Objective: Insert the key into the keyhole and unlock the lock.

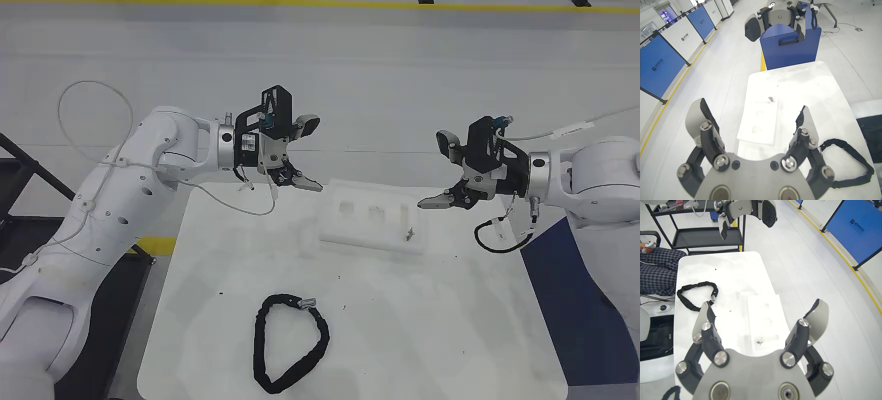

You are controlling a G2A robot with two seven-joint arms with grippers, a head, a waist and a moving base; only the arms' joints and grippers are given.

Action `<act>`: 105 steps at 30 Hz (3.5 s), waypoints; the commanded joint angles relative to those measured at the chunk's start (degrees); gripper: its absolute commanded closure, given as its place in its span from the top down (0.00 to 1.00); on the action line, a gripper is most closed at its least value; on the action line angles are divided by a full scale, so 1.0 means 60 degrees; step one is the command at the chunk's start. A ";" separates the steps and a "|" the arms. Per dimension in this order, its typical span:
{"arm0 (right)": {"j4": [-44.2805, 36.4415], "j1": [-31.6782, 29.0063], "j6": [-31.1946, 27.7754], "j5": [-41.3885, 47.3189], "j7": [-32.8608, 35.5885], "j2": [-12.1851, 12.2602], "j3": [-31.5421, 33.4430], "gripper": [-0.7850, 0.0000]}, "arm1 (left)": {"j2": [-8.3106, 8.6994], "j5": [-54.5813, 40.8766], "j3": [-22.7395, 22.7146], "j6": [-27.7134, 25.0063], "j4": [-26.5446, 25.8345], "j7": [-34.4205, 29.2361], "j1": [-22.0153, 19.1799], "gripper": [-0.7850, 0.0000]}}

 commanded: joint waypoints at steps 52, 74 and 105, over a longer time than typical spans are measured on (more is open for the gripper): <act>0.6167 0.1814 0.7522 0.0931 0.1486 -0.2043 -0.4685 1.00 | 0.0000 -0.0001 0.0000 0.0000 0.0000 0.0000 0.0000 1.00; 0.8138 0.2097 0.7740 0.1954 0.1578 -0.2861 -0.5292 1.00 | 0.0000 -0.0001 0.0000 0.0000 0.0000 0.0000 0.0000 1.00; 0.6702 0.1656 0.8072 -0.0220 0.1786 -0.2650 -0.5187 0.68 | 0.0000 -0.0001 0.0000 0.0000 0.0000 0.0000 0.0000 1.00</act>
